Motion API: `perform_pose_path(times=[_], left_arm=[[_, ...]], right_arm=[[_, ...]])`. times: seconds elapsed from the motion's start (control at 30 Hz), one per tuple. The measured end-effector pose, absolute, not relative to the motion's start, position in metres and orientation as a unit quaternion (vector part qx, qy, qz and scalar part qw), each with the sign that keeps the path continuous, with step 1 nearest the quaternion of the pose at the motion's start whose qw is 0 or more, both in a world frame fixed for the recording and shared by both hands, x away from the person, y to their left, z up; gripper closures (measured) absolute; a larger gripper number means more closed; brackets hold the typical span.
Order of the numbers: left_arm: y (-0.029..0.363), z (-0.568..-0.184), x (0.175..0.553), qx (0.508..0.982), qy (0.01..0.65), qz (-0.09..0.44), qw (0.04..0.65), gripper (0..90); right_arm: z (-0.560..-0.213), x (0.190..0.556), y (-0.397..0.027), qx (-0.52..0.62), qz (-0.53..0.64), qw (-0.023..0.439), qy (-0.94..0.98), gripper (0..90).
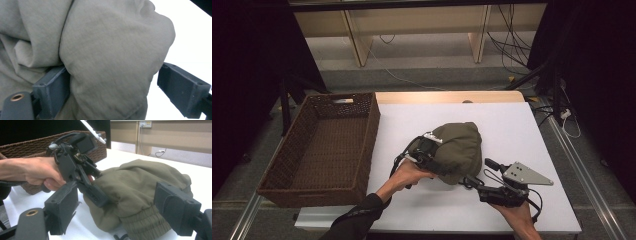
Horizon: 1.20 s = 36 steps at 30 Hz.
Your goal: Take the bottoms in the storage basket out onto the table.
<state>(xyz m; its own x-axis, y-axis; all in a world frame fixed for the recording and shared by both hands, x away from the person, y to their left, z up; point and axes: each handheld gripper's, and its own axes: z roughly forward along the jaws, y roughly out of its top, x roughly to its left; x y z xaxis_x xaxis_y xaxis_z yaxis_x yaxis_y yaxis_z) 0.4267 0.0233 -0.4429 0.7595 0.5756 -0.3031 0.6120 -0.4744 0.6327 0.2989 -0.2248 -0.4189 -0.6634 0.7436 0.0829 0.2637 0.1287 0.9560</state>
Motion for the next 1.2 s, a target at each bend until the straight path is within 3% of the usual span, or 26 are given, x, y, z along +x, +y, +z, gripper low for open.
perform_pose_path(times=[0.83,1.2], left_arm=[[0.037,-0.428,0.422,0.847,0.340,-0.009,0.408,0.0],[0.046,-0.423,0.421,0.836,0.344,0.001,0.428,0.0]], right_arm=[[-0.419,0.299,-0.225,0.350,0.559,0.214,0.721,20.8],[-0.419,0.298,-0.225,0.350,0.559,0.213,0.721,20.8]])
